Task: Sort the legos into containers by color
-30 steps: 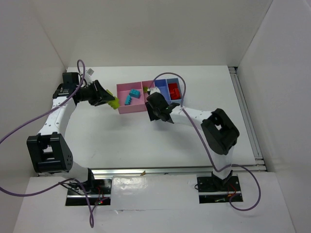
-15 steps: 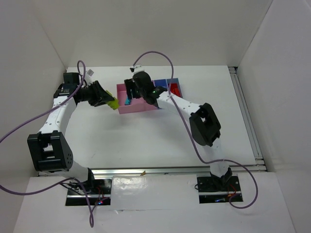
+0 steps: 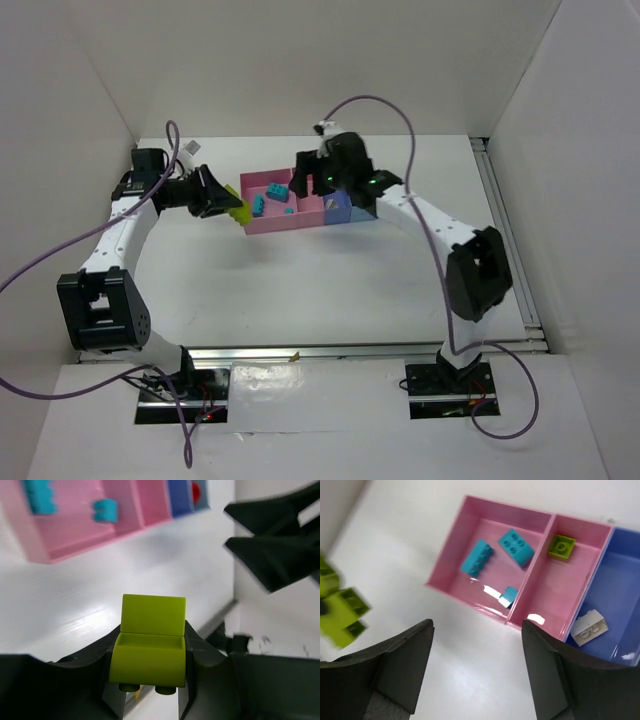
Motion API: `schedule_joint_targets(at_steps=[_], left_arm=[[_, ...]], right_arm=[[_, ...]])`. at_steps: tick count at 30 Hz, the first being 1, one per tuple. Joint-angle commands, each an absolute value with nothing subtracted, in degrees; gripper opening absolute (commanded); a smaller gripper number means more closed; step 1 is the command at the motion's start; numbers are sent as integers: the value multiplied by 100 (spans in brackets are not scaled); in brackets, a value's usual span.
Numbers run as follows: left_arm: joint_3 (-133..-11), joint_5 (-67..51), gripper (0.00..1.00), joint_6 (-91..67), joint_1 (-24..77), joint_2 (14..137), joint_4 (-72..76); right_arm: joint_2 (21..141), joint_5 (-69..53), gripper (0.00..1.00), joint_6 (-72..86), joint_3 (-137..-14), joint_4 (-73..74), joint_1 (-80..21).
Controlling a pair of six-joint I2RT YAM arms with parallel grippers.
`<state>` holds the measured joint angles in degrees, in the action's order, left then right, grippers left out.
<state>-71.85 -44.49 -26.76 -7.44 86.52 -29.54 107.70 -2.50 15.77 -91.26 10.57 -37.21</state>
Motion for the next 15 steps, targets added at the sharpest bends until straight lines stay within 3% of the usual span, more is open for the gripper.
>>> schedule_joint_targets(at_steps=[1, 4, 15], left_arm=[[-7487, -6088, 0, -2295, -572, 9076, -2671], [-7725, -6811, 0, -2083, -343, 9351, -2760], [-7928, -7672, 0, -1740, 202, 9475, -2207]], right_arm=[[9862, -2540, 79, 1880, -8475, 598, -3078], [9660, -4054, 86, 1969, -8245, 449, -2760], [10072, -6222, 89, 2013, -8455, 237, -2812]])
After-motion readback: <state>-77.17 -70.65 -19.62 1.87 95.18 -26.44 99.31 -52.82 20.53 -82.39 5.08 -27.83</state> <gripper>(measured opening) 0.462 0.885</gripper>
